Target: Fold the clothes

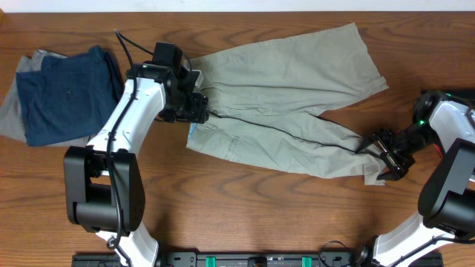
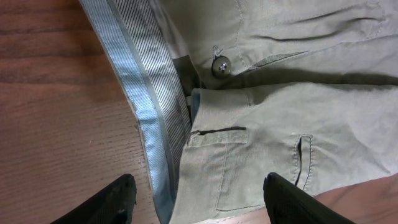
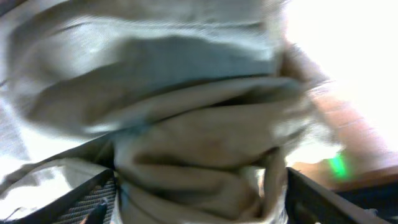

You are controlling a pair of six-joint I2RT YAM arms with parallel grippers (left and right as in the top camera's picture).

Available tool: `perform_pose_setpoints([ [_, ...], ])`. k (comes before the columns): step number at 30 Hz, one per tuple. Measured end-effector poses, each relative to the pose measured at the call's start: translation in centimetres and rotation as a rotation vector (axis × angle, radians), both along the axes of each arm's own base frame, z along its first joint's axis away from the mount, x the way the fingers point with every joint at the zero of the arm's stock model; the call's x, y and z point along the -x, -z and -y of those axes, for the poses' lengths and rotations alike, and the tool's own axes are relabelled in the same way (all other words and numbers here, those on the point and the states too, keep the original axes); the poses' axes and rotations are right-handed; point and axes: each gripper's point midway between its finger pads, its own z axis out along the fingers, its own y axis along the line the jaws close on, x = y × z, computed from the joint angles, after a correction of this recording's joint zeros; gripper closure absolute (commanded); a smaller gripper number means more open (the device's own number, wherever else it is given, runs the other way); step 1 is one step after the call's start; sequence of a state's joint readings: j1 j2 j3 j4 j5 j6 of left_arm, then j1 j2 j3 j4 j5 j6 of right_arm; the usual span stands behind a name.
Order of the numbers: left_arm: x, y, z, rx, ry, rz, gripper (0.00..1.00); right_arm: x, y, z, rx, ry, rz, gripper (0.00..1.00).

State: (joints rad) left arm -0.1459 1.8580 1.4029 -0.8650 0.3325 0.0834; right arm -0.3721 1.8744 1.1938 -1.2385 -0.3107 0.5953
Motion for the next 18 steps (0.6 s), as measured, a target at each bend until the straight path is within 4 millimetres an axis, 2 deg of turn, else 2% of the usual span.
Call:
perform_pose_setpoints([
  [5, 0.0, 0.0, 0.0, 0.0, 0.0, 0.0, 0.33, 1.0, -1.0, 2.2, 0.096, -0.027, -0.066, 0.1],
  [8, 0.0, 0.0, 0.0, 0.0, 0.0, -0.001, 0.33, 1.0, -2.1, 3.4, 0.128, -0.019, -0.079, 0.14],
  [12, 0.0, 0.0, 0.0, 0.0, 0.0, -0.001, 0.33, 0.3, -3.0, 2.4, 0.053, 0.017, -0.054, 0.22],
  [15, 0.0, 0.1, 0.0, 0.0, 0.0, -0.002, 0.33, -0.4, -3.4, 1.1, -0.008, 0.104, -0.052, 0.22],
  [18, 0.1, 0.1, 0.0, -0.001, 0.0, -0.005, 0.33, -0.5, -3.6, 0.8, -0.003, 0.236, -0.107, 0.21],
])
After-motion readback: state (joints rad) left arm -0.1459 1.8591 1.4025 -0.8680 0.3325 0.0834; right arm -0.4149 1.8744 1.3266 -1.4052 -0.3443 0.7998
